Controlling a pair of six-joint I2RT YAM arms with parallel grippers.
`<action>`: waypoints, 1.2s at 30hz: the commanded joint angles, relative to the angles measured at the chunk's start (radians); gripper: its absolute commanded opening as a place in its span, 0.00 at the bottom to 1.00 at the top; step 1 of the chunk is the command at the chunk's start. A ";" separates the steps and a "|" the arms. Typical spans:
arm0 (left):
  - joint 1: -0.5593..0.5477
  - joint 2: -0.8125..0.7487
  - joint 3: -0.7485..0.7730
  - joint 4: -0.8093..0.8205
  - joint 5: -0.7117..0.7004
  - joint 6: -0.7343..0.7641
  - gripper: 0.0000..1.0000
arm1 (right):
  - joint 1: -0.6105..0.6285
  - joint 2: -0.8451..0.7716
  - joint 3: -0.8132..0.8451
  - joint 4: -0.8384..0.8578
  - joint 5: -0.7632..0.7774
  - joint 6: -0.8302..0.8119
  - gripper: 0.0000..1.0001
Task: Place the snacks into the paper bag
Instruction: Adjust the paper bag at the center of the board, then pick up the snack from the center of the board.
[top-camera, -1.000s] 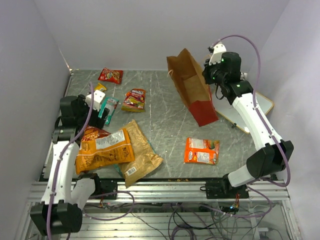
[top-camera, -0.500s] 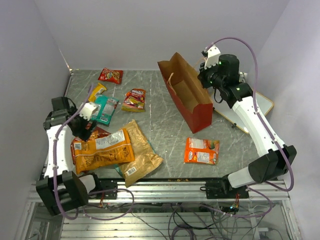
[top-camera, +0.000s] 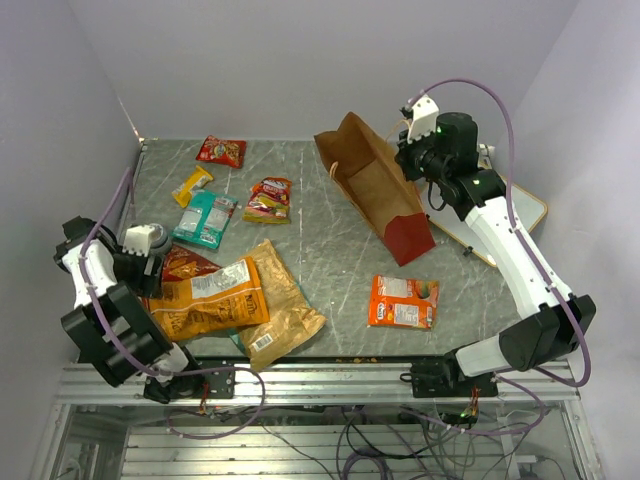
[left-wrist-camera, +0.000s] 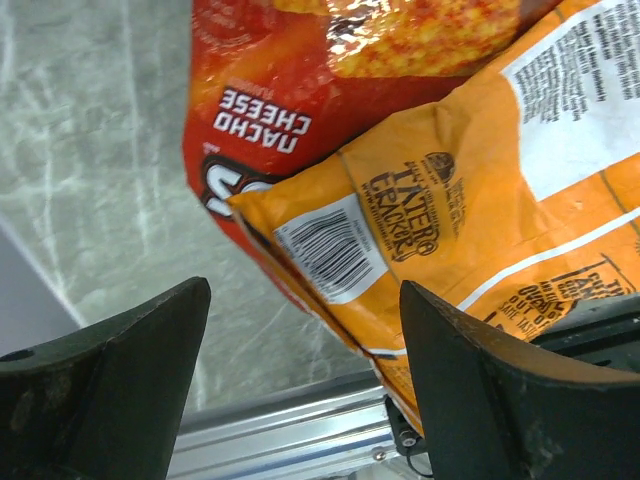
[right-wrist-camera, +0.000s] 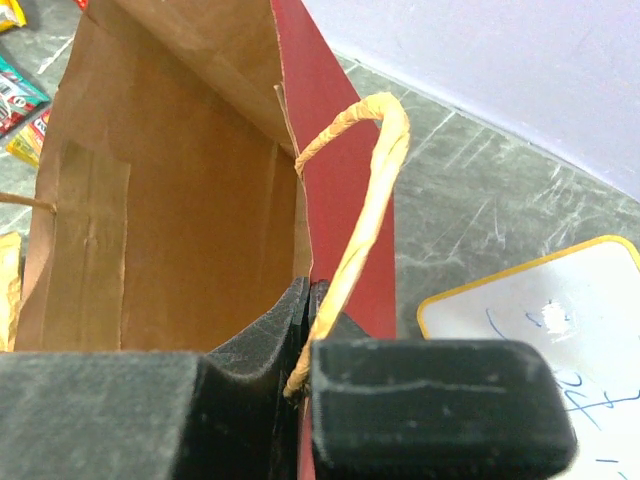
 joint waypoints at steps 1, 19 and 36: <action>0.010 0.033 0.003 -0.037 0.101 0.028 0.86 | 0.001 0.005 0.008 -0.003 0.007 -0.005 0.00; 0.010 0.150 0.035 -0.049 0.206 0.021 0.57 | 0.001 -0.021 -0.034 0.008 -0.009 -0.012 0.00; -0.009 -0.064 0.221 -0.421 0.532 0.330 0.07 | 0.001 -0.031 -0.042 0.008 -0.022 -0.023 0.00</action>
